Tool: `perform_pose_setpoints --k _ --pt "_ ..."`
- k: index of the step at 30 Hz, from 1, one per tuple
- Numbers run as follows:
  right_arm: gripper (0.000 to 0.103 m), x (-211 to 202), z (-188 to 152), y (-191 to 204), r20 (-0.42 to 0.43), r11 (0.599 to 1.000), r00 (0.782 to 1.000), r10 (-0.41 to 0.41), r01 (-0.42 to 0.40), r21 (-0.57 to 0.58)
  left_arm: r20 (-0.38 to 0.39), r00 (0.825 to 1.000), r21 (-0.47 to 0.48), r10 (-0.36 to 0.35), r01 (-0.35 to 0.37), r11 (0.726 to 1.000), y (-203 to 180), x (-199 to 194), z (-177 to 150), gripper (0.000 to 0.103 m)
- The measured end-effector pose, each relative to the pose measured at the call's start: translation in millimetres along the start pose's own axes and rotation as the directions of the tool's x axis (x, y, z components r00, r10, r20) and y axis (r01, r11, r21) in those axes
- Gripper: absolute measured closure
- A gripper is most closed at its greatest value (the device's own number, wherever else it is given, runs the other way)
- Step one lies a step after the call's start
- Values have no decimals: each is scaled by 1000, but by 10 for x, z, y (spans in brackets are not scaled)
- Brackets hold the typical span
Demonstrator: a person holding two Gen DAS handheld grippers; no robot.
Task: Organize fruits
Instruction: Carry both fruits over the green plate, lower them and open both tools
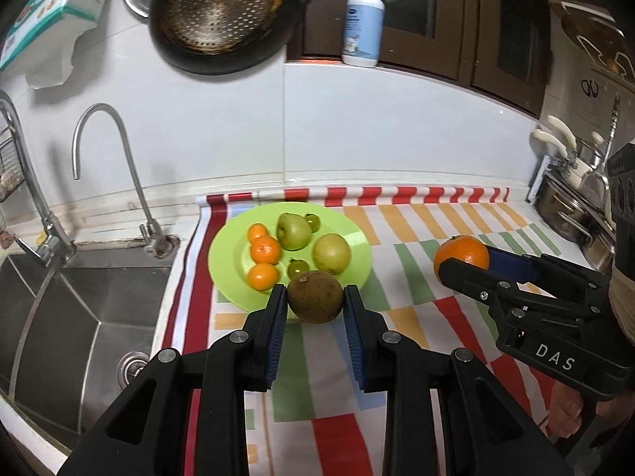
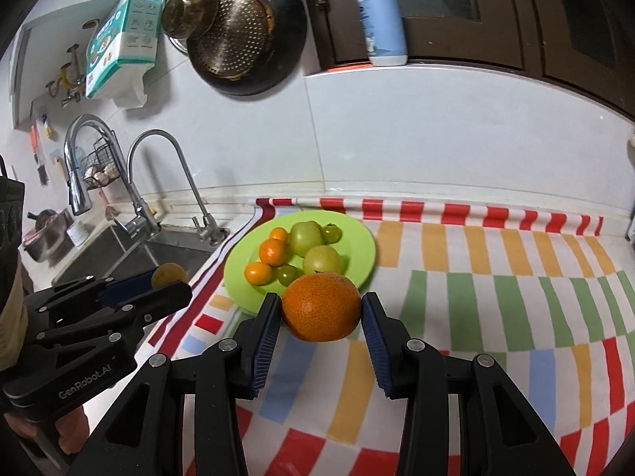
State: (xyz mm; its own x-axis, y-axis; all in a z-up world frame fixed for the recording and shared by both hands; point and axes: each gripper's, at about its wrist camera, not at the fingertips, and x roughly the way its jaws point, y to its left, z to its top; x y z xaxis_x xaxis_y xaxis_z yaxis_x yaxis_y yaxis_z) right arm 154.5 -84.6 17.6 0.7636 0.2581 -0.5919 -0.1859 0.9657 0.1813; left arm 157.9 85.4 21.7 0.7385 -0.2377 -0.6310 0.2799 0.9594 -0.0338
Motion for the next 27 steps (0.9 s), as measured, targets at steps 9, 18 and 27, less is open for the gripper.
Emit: perform_pose_setpoints --k 9,18,27 --pt "60 350 176 89 -27 999 999 22 -23 -36 -13 999 -32 42 -42 999 265 240 102 74" --pt "60 859 392 66 -58 998 998 21 -24 -54 -26 997 -38 78 -79 996 496 631 268 74" --pt "60 1403 589 -26 -93 998 996 10 -16 -60 -53 994 -46 93 -96 994 685 1098 357 74"
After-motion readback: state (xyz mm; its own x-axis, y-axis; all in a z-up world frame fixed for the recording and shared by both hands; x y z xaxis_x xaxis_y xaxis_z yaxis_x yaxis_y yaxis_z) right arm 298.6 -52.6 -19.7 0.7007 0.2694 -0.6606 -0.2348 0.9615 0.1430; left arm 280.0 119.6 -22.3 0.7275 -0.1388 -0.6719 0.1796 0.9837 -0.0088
